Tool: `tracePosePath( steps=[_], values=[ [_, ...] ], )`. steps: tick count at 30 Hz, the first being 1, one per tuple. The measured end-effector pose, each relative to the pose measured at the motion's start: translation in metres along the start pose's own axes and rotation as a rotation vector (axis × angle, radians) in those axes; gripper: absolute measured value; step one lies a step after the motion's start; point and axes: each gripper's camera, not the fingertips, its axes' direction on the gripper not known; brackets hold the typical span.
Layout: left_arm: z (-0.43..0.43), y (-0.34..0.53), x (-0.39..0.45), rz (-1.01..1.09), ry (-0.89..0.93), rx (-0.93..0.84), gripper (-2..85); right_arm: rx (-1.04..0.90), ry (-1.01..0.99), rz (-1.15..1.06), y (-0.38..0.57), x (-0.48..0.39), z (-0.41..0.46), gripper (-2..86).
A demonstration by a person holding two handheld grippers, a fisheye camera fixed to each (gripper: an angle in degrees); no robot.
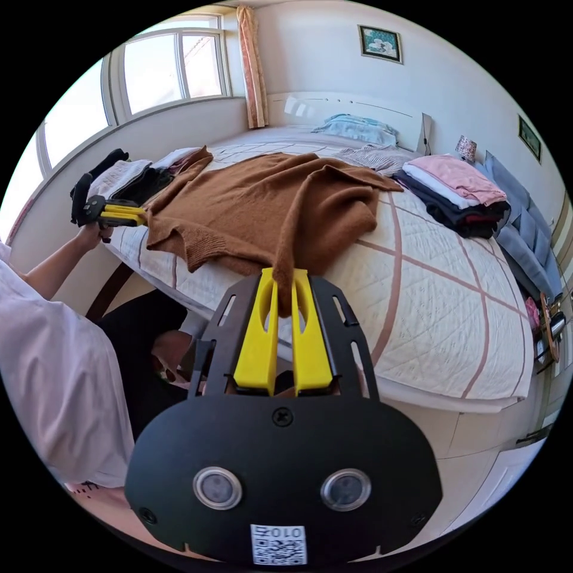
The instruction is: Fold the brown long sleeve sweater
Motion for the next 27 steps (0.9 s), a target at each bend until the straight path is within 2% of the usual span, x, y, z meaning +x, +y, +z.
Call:
tracePosePath(
  steps=[4,11,14,18,21,24,27],
  values=[
    [-0.018,0.019,-0.007,-0.046,0.037,0.1,1.7,0.096,-0.056,0.054,0.015,0.011,-0.012,5.2],
    [0.014,0.048,-0.006,-0.058,0.083,0.017,2.6,-0.011,-0.035,0.053,0.04,0.022,0.029,5.6],
    [0.018,0.06,-0.001,-0.049,0.077,0.014,3.4,0.014,-0.084,0.036,0.055,0.027,0.028,6.8],
    [0.004,0.082,0.005,0.006,0.09,0.0,4.1,0.153,-0.221,0.09,0.067,0.056,-0.004,10.1],
    [-0.015,0.099,0.004,-0.038,0.164,0.058,4.3,0.275,-0.216,0.22,0.043,0.097,-0.02,10.0],
    [-0.03,0.109,0.003,-0.087,0.207,0.136,4.3,0.25,-0.171,0.38,-0.007,0.151,0.003,10.2],
    [-0.04,0.113,0.003,-0.124,0.158,0.15,4.0,0.206,-0.333,0.456,-0.061,0.201,0.053,9.3]
  ],
)
